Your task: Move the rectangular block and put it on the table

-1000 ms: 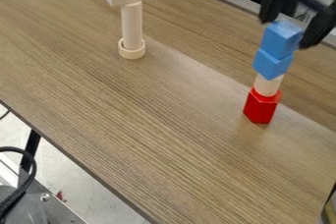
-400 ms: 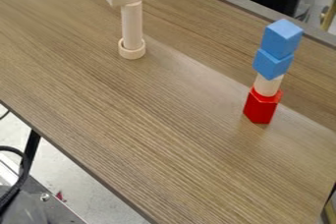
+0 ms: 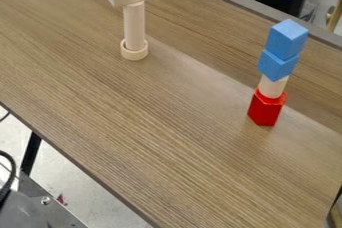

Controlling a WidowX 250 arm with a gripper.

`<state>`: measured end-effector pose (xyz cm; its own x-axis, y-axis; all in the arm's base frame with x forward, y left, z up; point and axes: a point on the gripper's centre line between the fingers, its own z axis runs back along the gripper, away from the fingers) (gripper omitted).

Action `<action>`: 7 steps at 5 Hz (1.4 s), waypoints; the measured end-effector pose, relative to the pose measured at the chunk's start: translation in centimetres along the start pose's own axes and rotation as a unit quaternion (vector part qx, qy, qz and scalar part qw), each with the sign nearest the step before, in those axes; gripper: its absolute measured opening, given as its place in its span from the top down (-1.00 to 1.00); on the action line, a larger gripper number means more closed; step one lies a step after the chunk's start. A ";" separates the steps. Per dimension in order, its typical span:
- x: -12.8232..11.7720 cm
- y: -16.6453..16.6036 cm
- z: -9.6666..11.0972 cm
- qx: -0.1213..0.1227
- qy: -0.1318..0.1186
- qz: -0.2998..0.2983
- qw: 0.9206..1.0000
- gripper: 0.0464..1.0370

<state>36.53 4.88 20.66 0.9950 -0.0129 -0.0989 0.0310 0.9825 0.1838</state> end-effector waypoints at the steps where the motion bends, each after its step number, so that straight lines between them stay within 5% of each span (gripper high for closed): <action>1: -1.0 4.0 -0.1 -0.024 0.037 0.008 0.999 -0.92; 2: -2.5 7.0 -0.3 -0.061 0.066 0.007 0.996 -0.92; 4: -5.4 6.8 -3.8 -0.079 0.153 -0.080 0.982 -0.92; 5: -7.4 6.1 -4.0 -0.063 0.150 -0.112 0.980 -0.92; 7: -7.4 5.3 -5.0 -0.040 0.100 -0.161 0.981 -0.92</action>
<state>28.88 11.12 17.44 0.8957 -0.2967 -0.3312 0.3256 0.9449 0.0339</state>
